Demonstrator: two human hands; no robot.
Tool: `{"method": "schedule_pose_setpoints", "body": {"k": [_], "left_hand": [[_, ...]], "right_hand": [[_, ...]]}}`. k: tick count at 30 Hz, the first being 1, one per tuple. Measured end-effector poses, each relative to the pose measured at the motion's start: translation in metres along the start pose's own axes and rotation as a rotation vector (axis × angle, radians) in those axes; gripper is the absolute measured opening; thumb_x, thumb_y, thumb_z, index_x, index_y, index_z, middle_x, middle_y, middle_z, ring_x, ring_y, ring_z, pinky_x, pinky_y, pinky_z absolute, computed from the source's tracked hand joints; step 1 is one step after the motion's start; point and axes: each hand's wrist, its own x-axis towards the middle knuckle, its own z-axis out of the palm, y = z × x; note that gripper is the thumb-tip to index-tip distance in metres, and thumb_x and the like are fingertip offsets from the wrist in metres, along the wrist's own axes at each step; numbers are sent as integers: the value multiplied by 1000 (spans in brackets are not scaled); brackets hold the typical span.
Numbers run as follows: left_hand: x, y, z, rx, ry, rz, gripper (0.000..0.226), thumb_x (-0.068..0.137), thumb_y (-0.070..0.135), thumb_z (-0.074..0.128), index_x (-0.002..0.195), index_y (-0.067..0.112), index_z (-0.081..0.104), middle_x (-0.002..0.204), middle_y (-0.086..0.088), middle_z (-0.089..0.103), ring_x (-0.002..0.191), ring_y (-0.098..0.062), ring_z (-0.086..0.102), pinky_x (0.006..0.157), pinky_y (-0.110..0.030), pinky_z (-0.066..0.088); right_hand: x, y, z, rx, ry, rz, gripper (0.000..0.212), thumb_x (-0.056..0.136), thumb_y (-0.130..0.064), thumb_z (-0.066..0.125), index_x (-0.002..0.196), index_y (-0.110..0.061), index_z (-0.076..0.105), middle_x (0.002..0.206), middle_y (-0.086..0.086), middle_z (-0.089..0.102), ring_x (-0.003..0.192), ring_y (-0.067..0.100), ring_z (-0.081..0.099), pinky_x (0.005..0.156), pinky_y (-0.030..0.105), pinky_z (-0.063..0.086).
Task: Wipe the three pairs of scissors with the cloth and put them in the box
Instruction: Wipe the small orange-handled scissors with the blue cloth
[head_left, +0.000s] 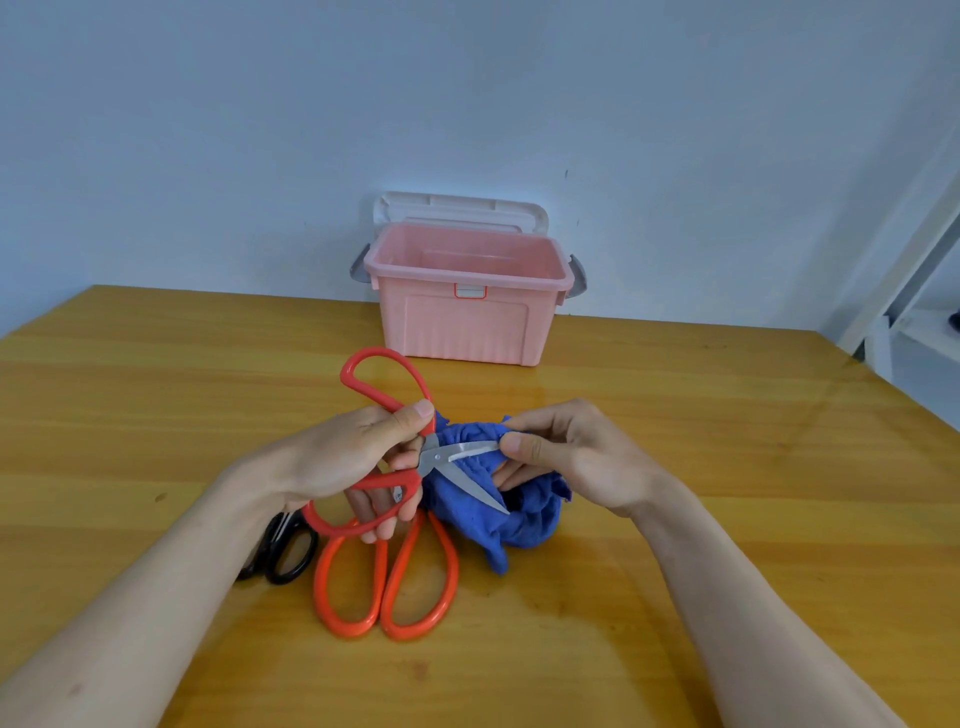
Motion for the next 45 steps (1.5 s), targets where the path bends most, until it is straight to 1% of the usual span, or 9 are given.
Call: {"method": "schedule_pose_setpoints", "body": {"k": [6, 16, 21, 25, 30, 33, 36, 41, 45], "left_hand": [[-18, -5, -33, -80, 178, 35, 63, 79, 76, 43, 61, 16, 34, 63, -26, 59, 46, -32, 57, 45, -34, 49], [-8, 1, -10, -38, 157, 31, 53, 94, 59, 28, 70, 13, 29, 64, -26, 61, 51, -32, 57, 49, -34, 49], [0, 4, 2, -92, 315, 73, 54, 96, 58, 26, 68, 12, 30, 62, -22, 62, 52, -33, 59, 50, -35, 50], [6, 7, 11, -177, 501, 150, 54, 101, 54, 21, 69, 13, 31, 64, -19, 65, 53, -32, 62, 51, -36, 53], [10, 9, 15, -321, 592, 179, 54, 103, 52, 19, 72, 12, 37, 69, -15, 67, 62, -32, 65, 60, -40, 57], [14, 7, 19, -402, 557, 183, 52, 102, 54, 21, 82, 11, 44, 73, -14, 67, 68, -33, 66, 73, -50, 58], [15, 7, 27, -465, 539, 114, 53, 99, 59, 27, 84, 13, 51, 75, -5, 67, 63, -25, 65, 60, -47, 57], [9, 12, 47, -222, 504, 62, 71, 98, 59, 19, 105, 1, 59, 71, -18, 67, 52, -29, 58, 52, -34, 51], [11, 10, 54, -94, 487, 90, 81, 98, 59, 14, 88, -3, 64, 59, -14, 64, 47, -25, 56, 57, -37, 48]], "right_hand": [[-15, 3, -34, 101, 283, -43, 19, 97, -4, 55, 94, -1, 74, 84, 17, 74, 79, 25, 73, 73, 29, 58], [3, -4, 18, 73, 396, -106, 9, 91, -11, 68, 98, -8, 73, 74, 7, 71, 65, 14, 67, 66, 25, 56], [2, -7, 19, 44, 814, -195, 9, 87, -16, 73, 88, -13, 65, 71, 6, 66, 60, 23, 62, 60, 36, 56], [1, -6, 20, -56, 999, -299, 5, 92, -18, 67, 95, -22, 66, 82, 4, 64, 77, 25, 61, 74, 44, 56], [-3, -8, 25, -284, 893, -460, 25, 95, -7, 58, 97, -32, 57, 106, -9, 49, 94, 6, 55, 83, 16, 44], [-1, -1, 31, -538, 704, -532, 26, 93, -8, 54, 101, -33, 56, 103, -18, 52, 103, 7, 52, 92, 26, 39], [1, 1, 44, -579, 563, -500, 28, 94, -12, 56, 108, -37, 55, 100, -21, 58, 99, 2, 53, 88, 22, 40], [0, -6, 51, -380, 673, -422, 41, 89, -11, 71, 100, -47, 53, 94, -24, 65, 96, -3, 62, 79, 8, 45], [2, -3, 49, -451, 802, -508, 25, 85, -9, 74, 98, -28, 65, 87, -21, 64, 87, -1, 63, 73, 7, 46]]}}
